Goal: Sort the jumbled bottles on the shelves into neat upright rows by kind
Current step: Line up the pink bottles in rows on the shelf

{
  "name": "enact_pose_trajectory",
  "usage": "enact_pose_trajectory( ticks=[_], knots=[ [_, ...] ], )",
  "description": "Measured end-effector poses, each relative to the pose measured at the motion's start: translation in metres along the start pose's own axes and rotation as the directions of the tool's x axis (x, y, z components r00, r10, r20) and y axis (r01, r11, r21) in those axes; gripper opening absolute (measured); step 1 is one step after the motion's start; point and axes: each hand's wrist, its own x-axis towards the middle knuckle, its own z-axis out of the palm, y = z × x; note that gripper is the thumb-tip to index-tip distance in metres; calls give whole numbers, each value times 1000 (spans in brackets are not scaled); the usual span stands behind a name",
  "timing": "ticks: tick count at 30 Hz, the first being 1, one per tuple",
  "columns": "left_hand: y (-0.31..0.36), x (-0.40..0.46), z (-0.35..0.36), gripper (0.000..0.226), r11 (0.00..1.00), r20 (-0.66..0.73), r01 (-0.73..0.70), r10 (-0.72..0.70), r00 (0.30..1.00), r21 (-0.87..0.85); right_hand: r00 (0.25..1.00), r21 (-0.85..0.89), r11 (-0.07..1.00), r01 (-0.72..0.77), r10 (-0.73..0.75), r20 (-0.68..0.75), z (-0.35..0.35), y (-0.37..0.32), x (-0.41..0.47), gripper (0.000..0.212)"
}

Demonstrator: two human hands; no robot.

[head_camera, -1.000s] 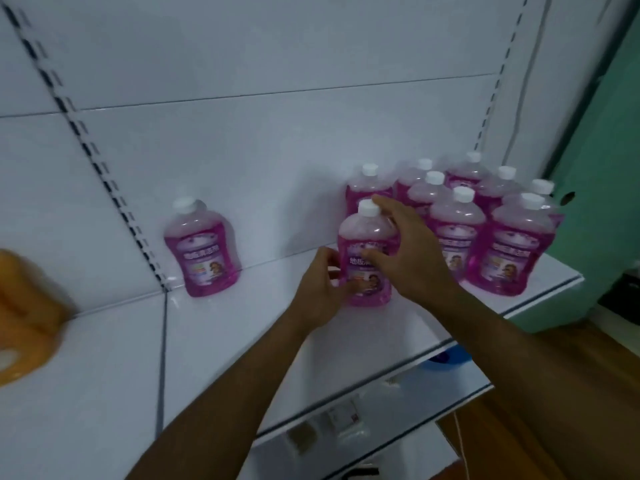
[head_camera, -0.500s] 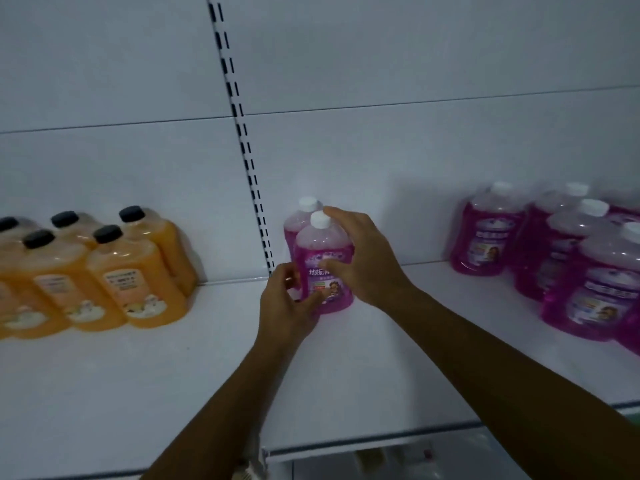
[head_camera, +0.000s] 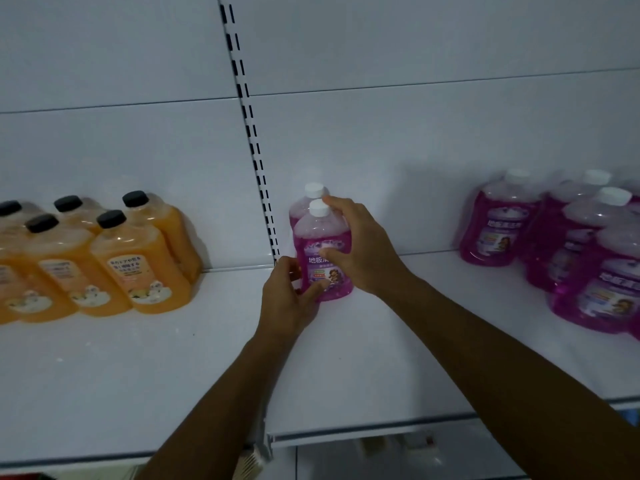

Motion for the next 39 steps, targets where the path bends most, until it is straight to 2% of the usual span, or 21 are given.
enact_pose_trajectory(
  ticks=[4,6,9,13,16,18,21,26,30,33,35,37,39],
  knots=[
    [-7,-9,4,39,979,-185,10,29,982,206,1000,-33,999,2,-2,-4,-2,3,-7,78],
    [-8,-19,8,33,970,-190,-58,105,976,238,1000,-36,999,-17,18,22,-7,5,-11,83],
    [-5,-28,21,24,945,-59,-210,231,971,252,993,-62,991,-117,115,-38,-26,15,-21,84],
    [13,-31,56,22,937,110,-333,322,940,105,930,-168,946,-277,220,-294,-75,44,-32,77],
    [23,-28,87,17,949,239,-314,304,922,3,866,-230,895,-382,259,-428,-110,63,-34,76],
    [28,-24,106,14,961,314,-276,262,913,1,845,-275,864,-421,264,-465,-127,74,-33,79],
    [35,-16,130,29,971,385,-237,205,900,39,828,-297,838,-458,281,-485,-143,91,-28,83],
    [43,2,152,41,963,395,-254,201,896,85,857,-368,802,-471,318,-405,-161,118,-18,94],
    [39,11,155,36,977,369,-201,160,916,77,912,-488,784,-384,239,-333,-174,131,-16,102],
    [37,14,156,33,983,349,-173,142,926,61,929,-566,745,-352,205,-309,-179,132,-14,92],
    [39,13,156,34,987,345,-154,129,930,45,926,-468,809,-355,236,-295,-177,128,-13,83],
    [40,10,155,36,991,353,-131,111,929,34,927,-290,893,-345,274,-257,-173,123,-16,75],
    [42,6,152,42,994,371,-99,78,925,37,944,-230,924,-307,264,-201,-169,115,-23,75]
  ],
)
